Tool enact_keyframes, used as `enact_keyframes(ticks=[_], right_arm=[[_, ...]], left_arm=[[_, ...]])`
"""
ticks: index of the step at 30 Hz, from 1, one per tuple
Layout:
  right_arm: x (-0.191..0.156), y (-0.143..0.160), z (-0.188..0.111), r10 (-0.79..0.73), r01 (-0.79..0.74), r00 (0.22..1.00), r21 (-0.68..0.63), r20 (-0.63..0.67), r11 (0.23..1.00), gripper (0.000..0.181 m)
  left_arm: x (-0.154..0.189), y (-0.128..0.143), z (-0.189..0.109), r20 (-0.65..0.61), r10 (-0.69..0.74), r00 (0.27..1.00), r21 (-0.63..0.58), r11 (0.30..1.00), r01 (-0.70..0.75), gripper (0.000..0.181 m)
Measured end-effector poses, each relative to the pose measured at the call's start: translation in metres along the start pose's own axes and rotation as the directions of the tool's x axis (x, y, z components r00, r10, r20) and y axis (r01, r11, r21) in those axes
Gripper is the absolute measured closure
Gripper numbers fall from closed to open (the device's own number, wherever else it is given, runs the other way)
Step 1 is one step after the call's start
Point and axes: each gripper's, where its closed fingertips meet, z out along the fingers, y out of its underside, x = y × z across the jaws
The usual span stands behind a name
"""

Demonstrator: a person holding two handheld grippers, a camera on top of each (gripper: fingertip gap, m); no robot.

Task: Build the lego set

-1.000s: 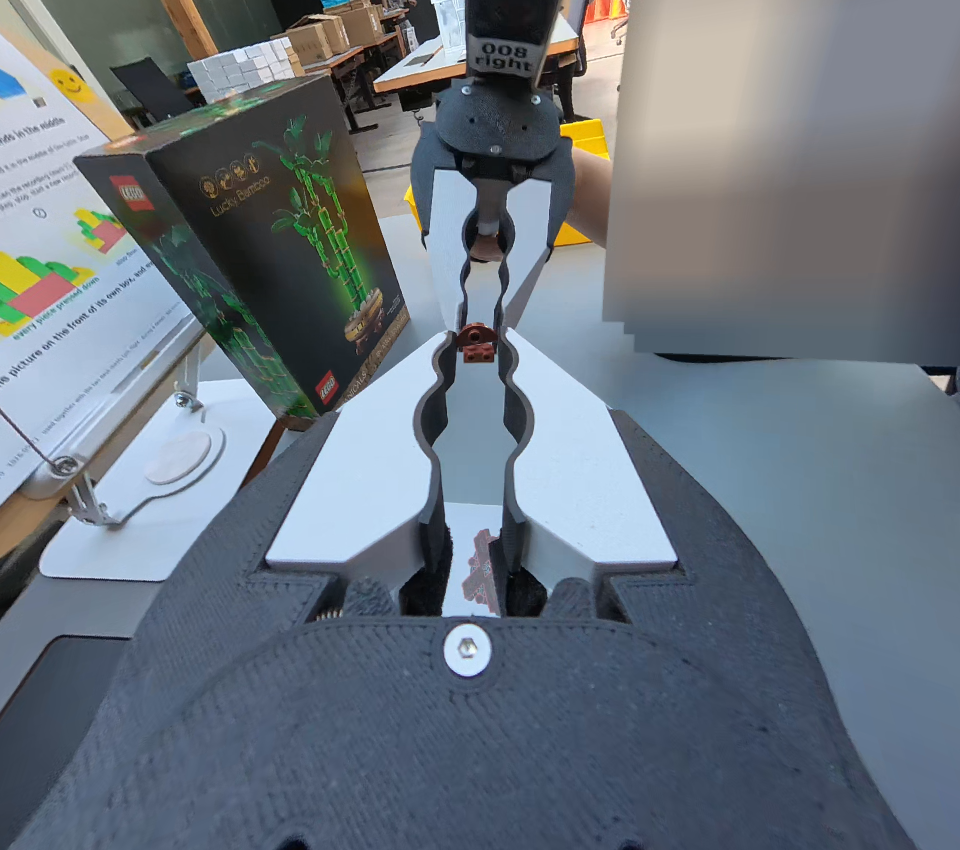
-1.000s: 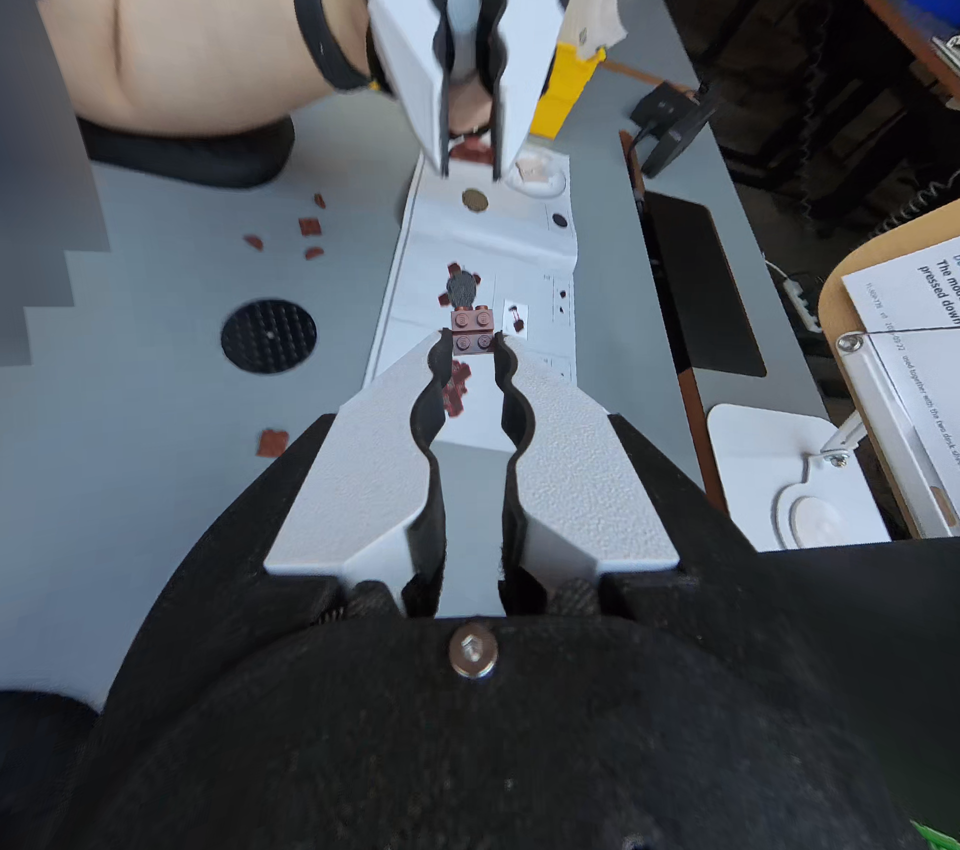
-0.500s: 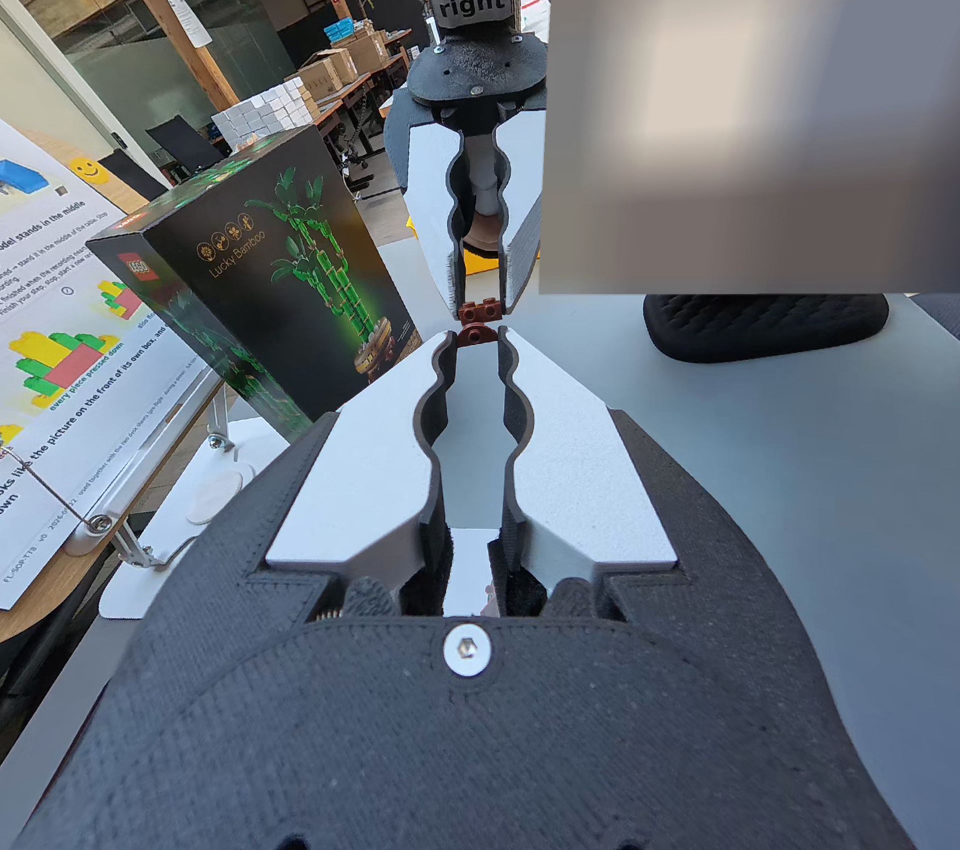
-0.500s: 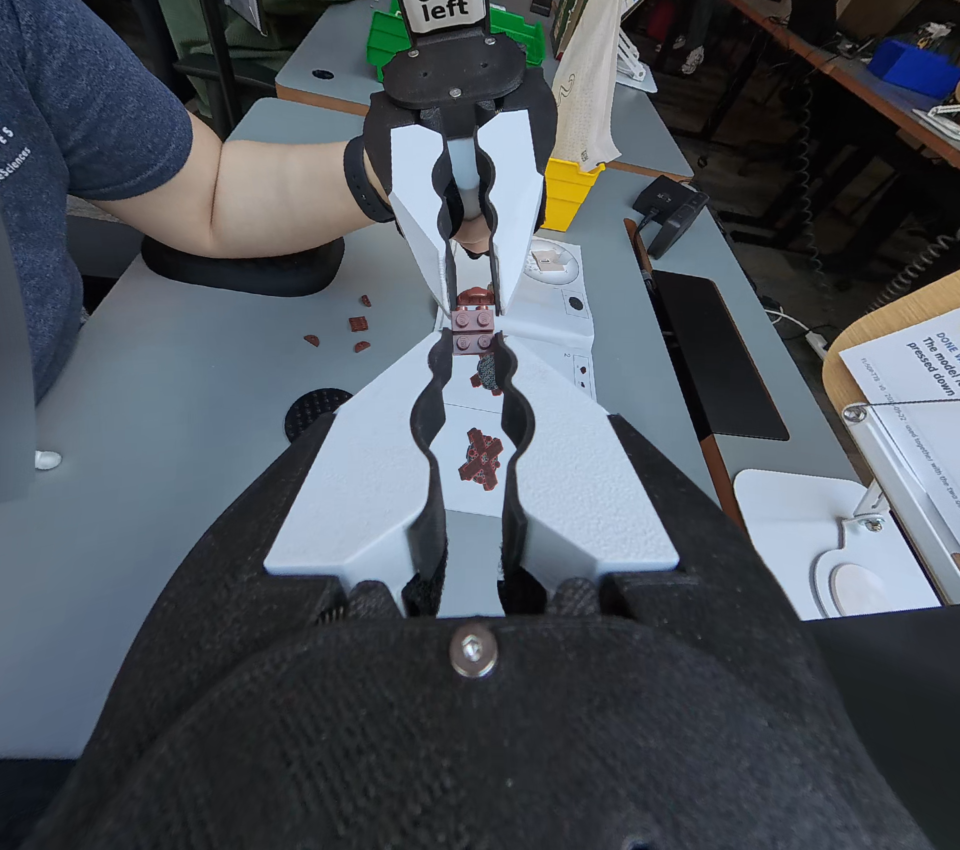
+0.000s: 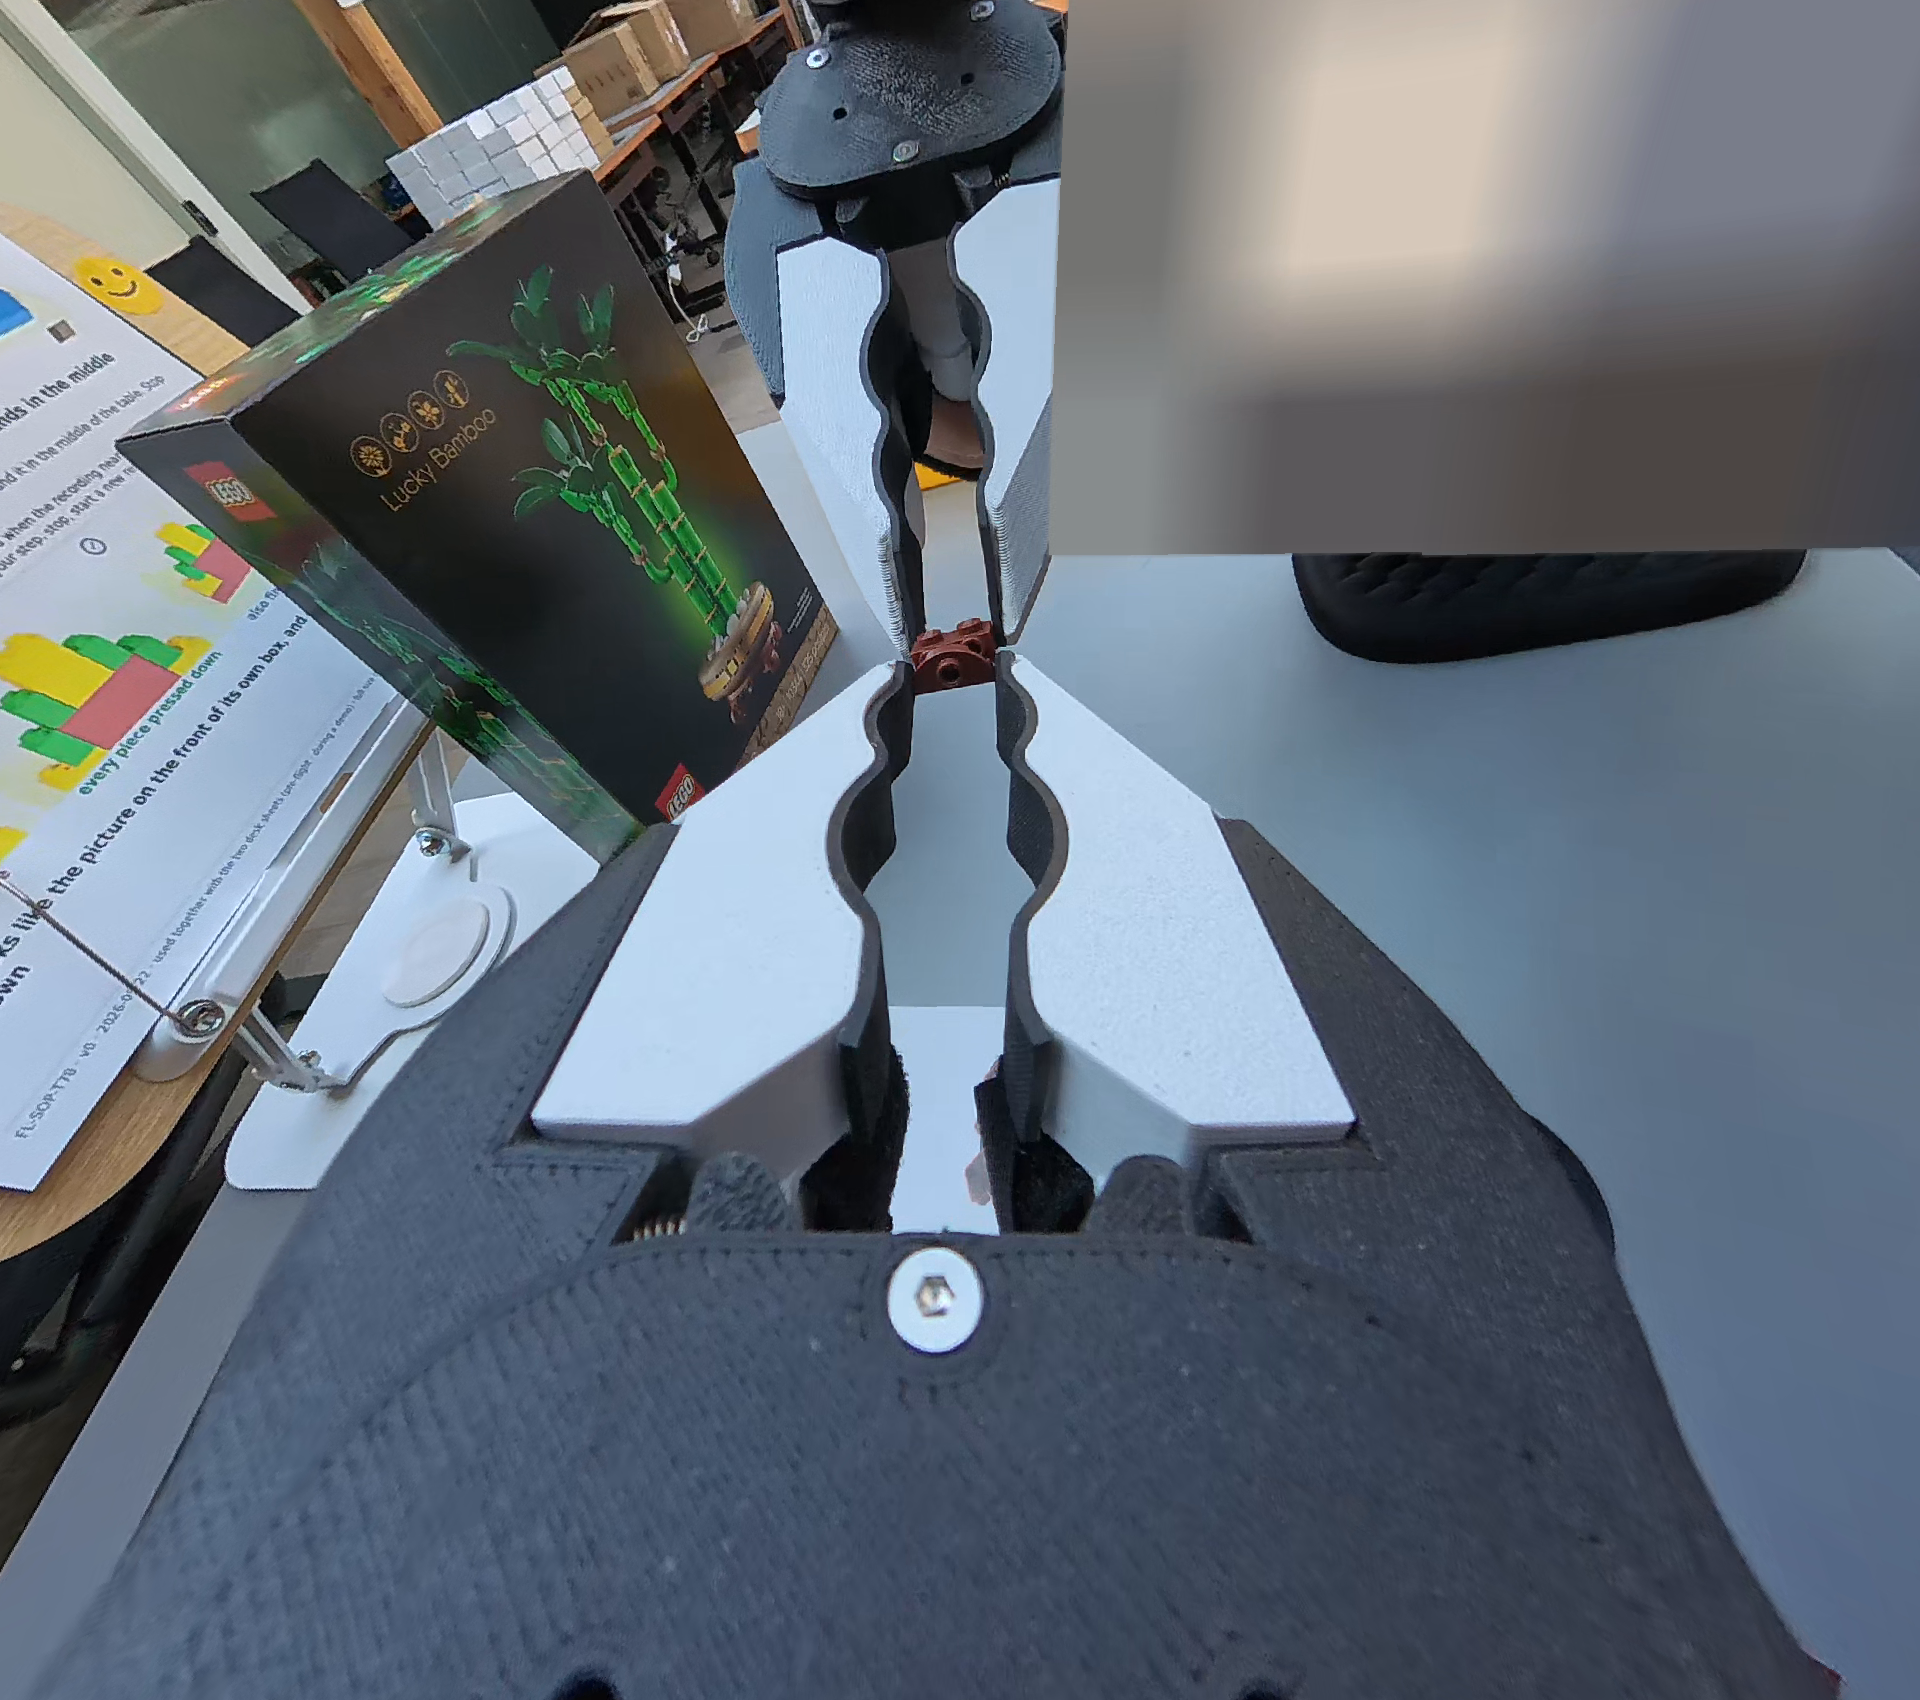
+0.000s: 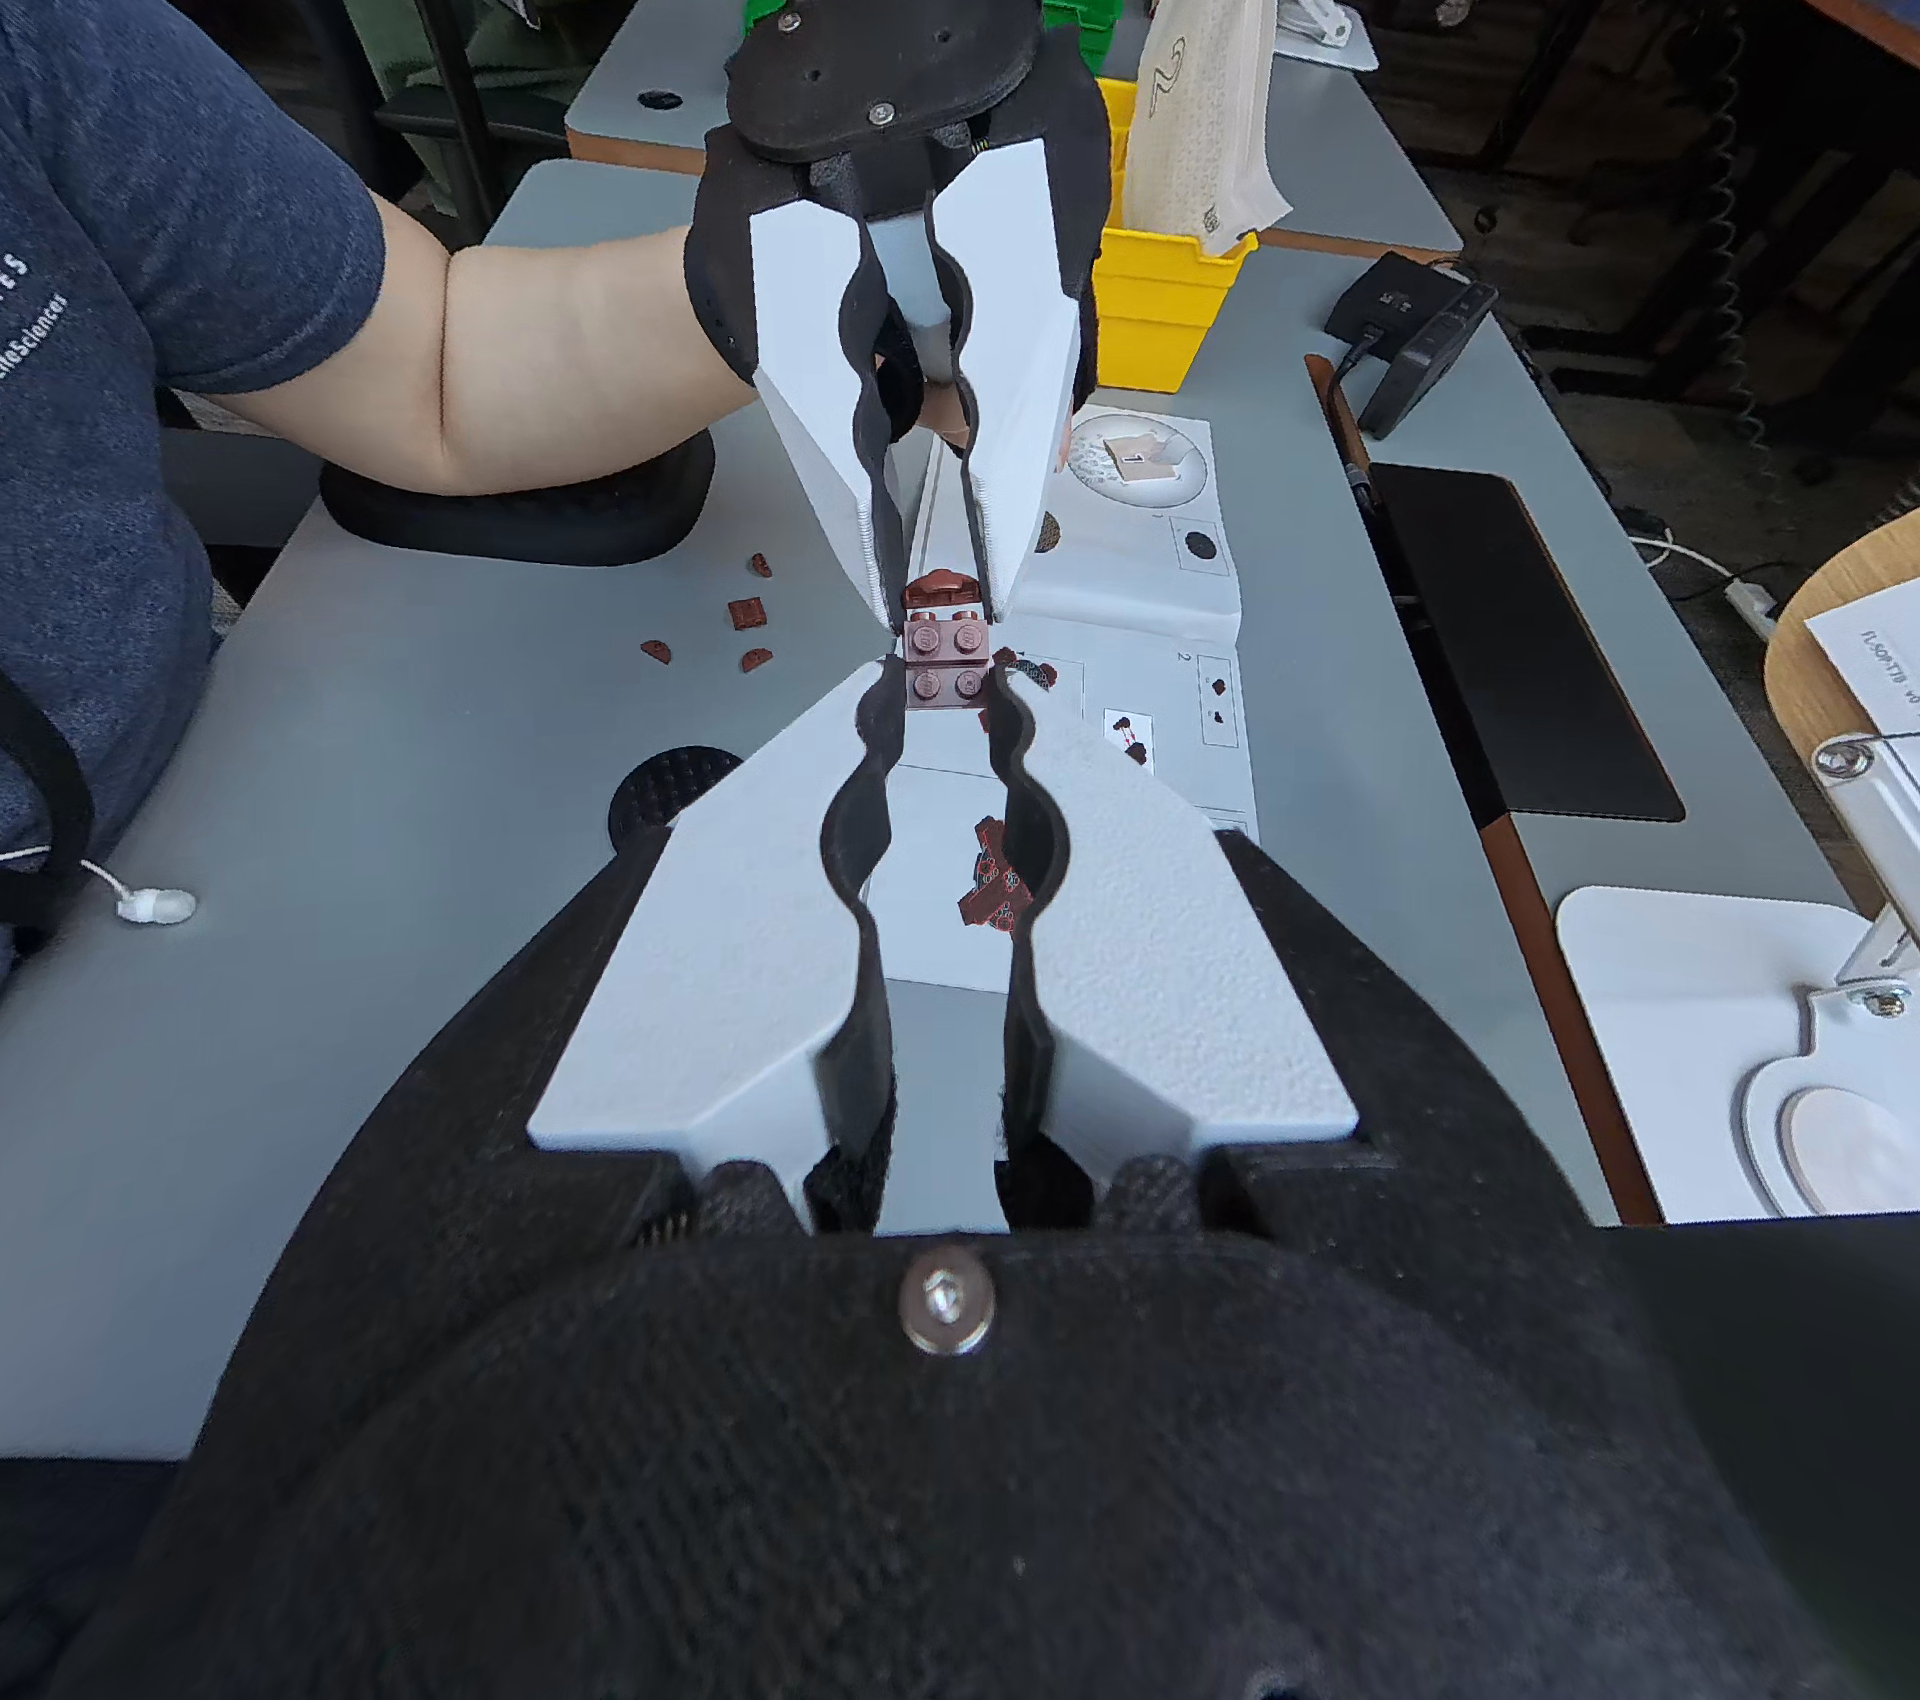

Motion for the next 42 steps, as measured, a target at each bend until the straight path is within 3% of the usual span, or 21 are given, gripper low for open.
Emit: enact_keyframes(ticks=[4, 6, 9, 12, 15, 18, 21, 30, 35, 37, 40, 42], right_arm=[[0.004, 0.011, -0.002, 0.031, -0.030, 0.999, -0.022, 0.016, 0.999, 0.166], [0.008, 0.032, -0.005, 0.067, -0.064, 0.998, -0.098, 0.020, 0.993, 0.166], [0.016, 0.089, -0.009, 0.139, -0.129, 0.990, -0.236, 0.025, 0.963, 0.166], [0.019, 0.143, -0.003, 0.313, -0.304, 0.950, -0.307, -0.022, 0.902, 0.166], [0.003, 0.183, -0.006, 0.330, -0.371, 0.929, -0.374, -0.169, 0.850, 0.166], [-0.023, 0.193, -0.010, 0.335, -0.398, 0.915, -0.369, -0.225, 0.840, 0.166], [-0.046, 0.207, -0.012, 0.243, -0.315, 0.945, -0.413, -0.217, 0.854, 0.166], [-0.068, 0.213, -0.018, 0.158, -0.217, 0.972, -0.425, -0.171, 0.879, 0.166], [-0.083, 0.209, -0.016, 0.088, -0.118, 0.992, -0.402, -0.093, 0.908, 0.163], [-0.081, 0.209, -0.021, 0.059, -0.098, 0.992, -0.398, -0.109, 0.912, 0.153], [-0.075, 0.192, -0.031, 0.114, -0.160, 0.981, -0.319, -0.157, 0.934, 0.151], [-0.071, 0.178, -0.037, 0.192, -0.239, 0.961, -0.255, -0.197, 0.937, 0.163]], left_arm=[[-0.001, 0.005, 0.002, -0.005, -0.004, 1.000, -0.008, 1.000, 0.004, 0.167], [-0.003, 0.010, 0.004, -0.001, -0.017, 1.000, -0.009, 1.000, 0.016, 0.167], [0.003, 0.023, 0.014, -0.074, -0.088, 0.993, -0.005, 0.996, 0.088, 0.167], [0.018, 0.039, 0.026, -0.193, -0.192, 0.962, -0.034, 0.981, 0.189, 0.168], [0.021, 0.052, 0.036, -0.191, -0.173, 0.966, -0.061, 0.985, 0.164, 0.168], [0.032, 0.059, 0.045, -0.215, -0.147, 0.965, -0.081, 0.988, 0.132, 0.167], [0.046, 0.070, 0.055, -0.228, -0.109, 0.967, -0.098, 0.991, 0.089, 0.167], [0.103, 0.094, 0.084, -0.237, -0.101, 0.966, -0.169, 0.984, 0.061, 0.167], [0.118, 0.103, 0.098, -0.176, -0.006, 0.984, -0.227, 0.973, -0.035, 0.167], [0.119, 0.109, 0.102, -0.145, 0.046, 0.988, -0.267, 0.960, -0.084, 0.167], [0.127, 0.116, 0.108, -0.141, 0.069, 0.988, -0.311, 0.944, -0.111, 0.167], [0.131, 0.118, 0.112, -0.127, 0.057, 0.990, -0.331, 0.939, -0.097, 0.167]])
